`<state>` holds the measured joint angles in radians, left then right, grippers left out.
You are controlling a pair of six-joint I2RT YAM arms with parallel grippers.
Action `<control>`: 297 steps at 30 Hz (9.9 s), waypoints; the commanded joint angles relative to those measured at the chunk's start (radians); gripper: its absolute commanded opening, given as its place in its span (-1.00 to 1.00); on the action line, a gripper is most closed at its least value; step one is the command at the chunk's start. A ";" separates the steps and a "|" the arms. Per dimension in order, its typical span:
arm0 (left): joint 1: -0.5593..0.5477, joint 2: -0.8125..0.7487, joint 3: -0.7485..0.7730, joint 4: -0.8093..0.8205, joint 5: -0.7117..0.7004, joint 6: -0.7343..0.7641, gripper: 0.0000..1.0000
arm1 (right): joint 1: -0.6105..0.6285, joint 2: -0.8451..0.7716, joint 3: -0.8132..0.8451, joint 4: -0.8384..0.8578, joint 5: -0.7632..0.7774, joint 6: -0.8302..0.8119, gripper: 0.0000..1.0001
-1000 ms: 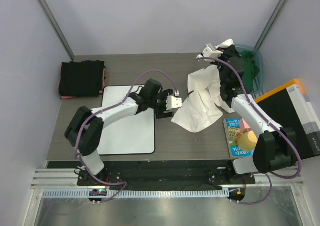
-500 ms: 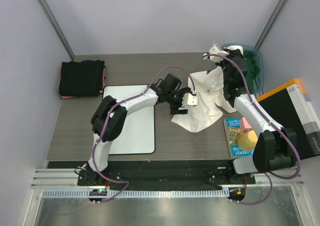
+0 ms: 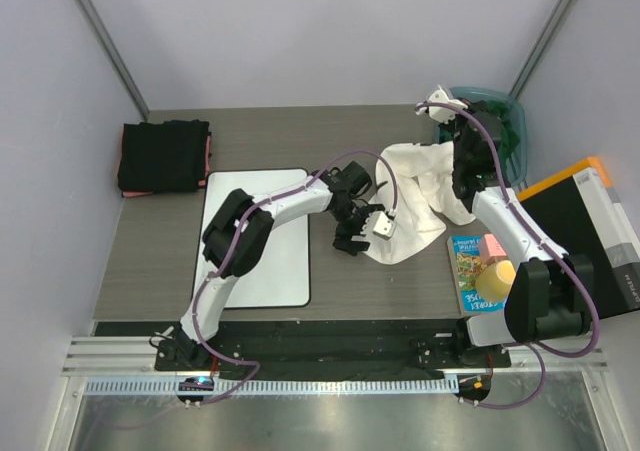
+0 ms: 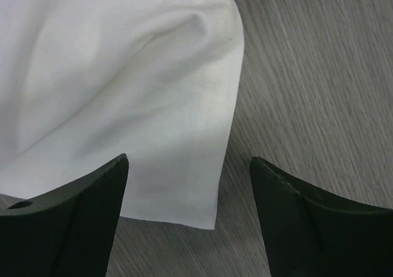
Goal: Fold and stack the t-shirts
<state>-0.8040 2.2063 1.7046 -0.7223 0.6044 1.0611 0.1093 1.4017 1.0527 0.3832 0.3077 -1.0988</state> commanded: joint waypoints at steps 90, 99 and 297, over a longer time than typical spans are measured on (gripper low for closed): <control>0.262 -0.195 0.098 -0.470 -0.772 -0.021 0.66 | 0.236 0.393 0.158 -0.685 -0.743 -0.153 0.03; 0.267 -0.198 0.109 -0.459 -0.787 -0.036 0.65 | 0.236 0.447 0.167 -0.713 -0.699 -0.234 0.07; 0.517 -1.261 -0.356 0.525 -0.361 0.062 -1.00 | 0.285 -0.386 0.204 0.132 -0.549 -0.018 -0.98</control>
<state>-0.2981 0.9272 1.3678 -0.2276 0.2619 1.0615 0.3973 0.9665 1.2396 0.4259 -0.3016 -1.1473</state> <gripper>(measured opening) 0.017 0.047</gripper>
